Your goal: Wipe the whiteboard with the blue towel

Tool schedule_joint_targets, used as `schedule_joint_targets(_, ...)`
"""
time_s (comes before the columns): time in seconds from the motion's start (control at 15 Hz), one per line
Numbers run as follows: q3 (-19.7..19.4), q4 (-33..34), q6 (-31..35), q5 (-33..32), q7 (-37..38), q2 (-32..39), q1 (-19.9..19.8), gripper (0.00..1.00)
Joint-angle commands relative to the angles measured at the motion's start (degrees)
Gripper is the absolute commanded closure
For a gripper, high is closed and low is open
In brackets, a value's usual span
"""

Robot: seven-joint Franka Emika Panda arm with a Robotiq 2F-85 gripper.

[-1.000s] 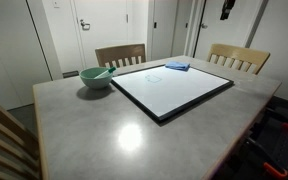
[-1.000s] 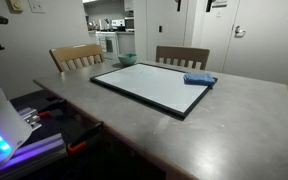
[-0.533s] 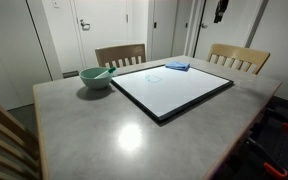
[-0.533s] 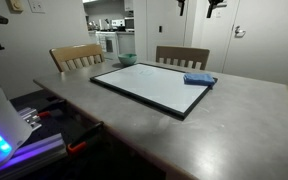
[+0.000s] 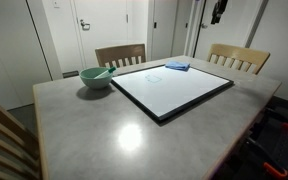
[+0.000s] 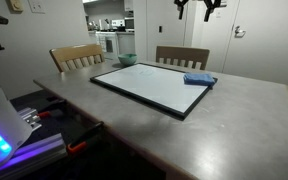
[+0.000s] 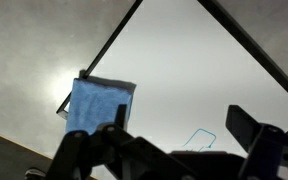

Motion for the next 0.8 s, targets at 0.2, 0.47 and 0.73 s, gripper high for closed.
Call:
schedule_joint_targets(0.2, 4.1, 5.7, 8.3, -0.2, -10.4, 12.0, -2.6, 0.00)
schedule_joint_targets(0.47, 6.1, 10.8, 13.7, -1.6, -8.1, 19.4, -2.3, 0.00)
schedule_joint_targets(0.73, 8.3, 16.8, 15.9, 0.0, -5.4, 26.3, -3.9, 0.00)
